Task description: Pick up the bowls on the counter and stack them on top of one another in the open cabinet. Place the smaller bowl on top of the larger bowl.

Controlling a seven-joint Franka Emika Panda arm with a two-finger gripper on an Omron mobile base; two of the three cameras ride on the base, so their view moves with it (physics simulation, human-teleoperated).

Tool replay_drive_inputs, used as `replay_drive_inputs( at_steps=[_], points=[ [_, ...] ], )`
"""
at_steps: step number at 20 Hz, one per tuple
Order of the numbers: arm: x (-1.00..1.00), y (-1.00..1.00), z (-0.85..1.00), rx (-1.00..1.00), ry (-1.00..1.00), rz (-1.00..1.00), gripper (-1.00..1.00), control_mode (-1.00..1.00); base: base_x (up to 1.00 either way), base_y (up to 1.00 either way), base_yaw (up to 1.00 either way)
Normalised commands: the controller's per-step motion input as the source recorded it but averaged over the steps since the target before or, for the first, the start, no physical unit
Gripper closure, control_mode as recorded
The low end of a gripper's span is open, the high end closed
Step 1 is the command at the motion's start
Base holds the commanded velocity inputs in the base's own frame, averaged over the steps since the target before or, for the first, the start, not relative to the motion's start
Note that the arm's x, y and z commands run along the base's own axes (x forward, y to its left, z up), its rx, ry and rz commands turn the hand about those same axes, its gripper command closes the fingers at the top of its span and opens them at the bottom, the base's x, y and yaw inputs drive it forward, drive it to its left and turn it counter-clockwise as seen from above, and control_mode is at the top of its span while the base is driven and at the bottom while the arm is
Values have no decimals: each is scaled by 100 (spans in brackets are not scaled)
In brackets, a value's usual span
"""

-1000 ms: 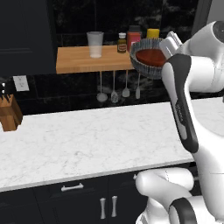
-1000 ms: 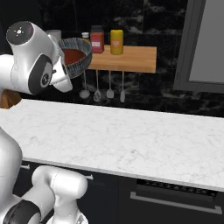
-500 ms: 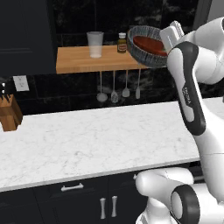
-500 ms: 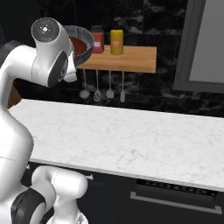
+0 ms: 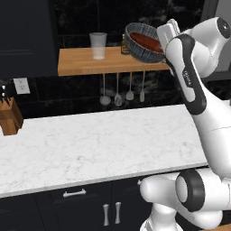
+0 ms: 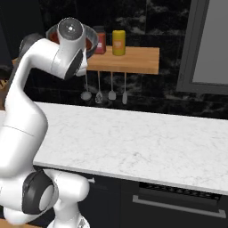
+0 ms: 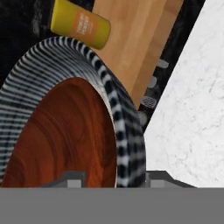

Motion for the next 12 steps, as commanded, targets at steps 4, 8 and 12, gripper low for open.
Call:
replay_drive_inputs(
  at_steps=[4,8,12],
  points=[
    [61,31,-9,-4,0,0,100,-100,0,0,0],
    [61,6,-23,0,6,0,100,-100,0,0,0],
    [60,0,-16,0,9,0,100,-100,0,0,0]
  ],
)
